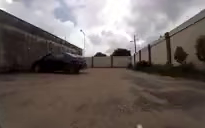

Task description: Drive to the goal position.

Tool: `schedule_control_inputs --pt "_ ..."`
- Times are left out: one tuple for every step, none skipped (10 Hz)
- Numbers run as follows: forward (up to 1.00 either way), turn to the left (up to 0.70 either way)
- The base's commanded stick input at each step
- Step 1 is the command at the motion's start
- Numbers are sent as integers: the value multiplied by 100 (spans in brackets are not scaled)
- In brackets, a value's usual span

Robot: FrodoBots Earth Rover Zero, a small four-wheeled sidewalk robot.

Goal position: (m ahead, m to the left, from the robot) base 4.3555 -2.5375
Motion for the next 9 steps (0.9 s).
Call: schedule_control_inputs --pt "30 0" --pt "30 0" --pt "30 0" --pt "30 0" --pt "30 0" --pt "30 0" --pt "30 0" --pt "30 0" --pt "30 0"
